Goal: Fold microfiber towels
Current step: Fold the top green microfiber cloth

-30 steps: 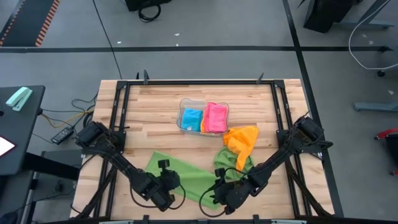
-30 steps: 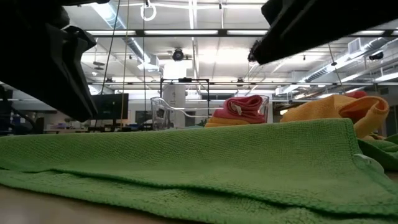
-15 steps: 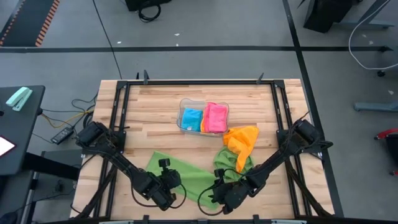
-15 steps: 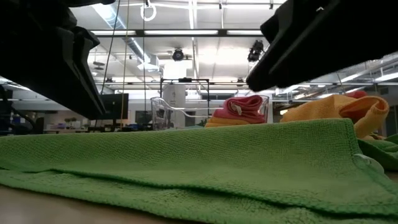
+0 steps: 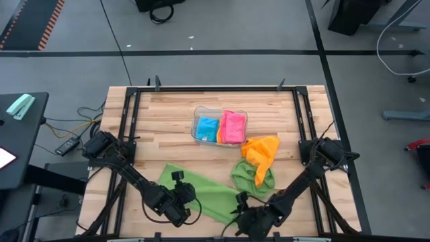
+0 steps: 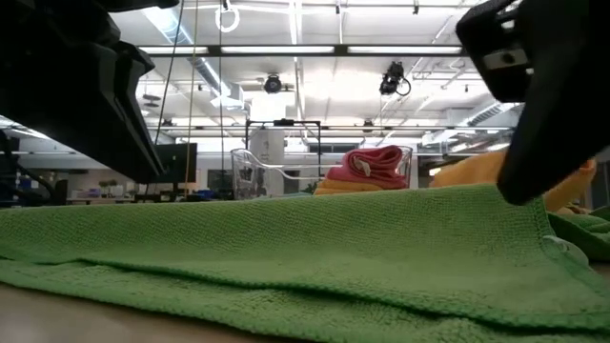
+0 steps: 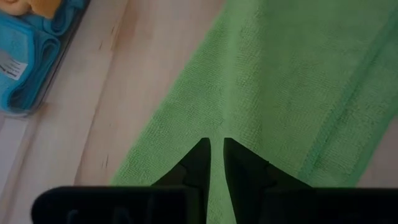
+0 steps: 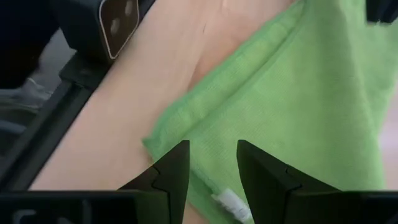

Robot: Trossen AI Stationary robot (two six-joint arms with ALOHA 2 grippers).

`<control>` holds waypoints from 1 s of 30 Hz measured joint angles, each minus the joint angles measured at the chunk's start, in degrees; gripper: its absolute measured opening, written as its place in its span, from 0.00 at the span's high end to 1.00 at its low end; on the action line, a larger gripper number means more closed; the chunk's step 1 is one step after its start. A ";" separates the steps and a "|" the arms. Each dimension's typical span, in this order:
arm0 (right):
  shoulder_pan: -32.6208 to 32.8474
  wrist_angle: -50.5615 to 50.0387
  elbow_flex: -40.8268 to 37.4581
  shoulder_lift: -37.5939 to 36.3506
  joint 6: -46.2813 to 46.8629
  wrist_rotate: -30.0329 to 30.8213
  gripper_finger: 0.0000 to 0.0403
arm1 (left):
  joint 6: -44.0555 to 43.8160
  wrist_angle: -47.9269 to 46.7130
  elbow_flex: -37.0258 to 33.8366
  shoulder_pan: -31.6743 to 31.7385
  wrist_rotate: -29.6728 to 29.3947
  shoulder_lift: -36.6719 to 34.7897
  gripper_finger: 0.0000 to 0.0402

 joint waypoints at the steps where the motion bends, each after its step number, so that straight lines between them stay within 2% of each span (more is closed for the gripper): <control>1: 0.31 -0.13 -0.14 0.00 -0.80 0.77 0.65 | 0.06 0.00 0.00 0.00 0.00 0.00 0.87; 8: 1.55 -0.94 -0.12 1.04 -5.80 3.44 0.65 | 0.12 0.18 0.00 0.02 0.00 0.00 0.86; 21: 1.57 -1.04 -0.15 2.91 -7.80 4.32 0.65 | 0.25 0.06 0.02 0.06 0.00 0.00 0.87; 30: 1.41 0.79 -0.15 2.91 -9.61 3.42 0.70 | 0.25 0.05 0.02 0.24 0.00 0.00 0.87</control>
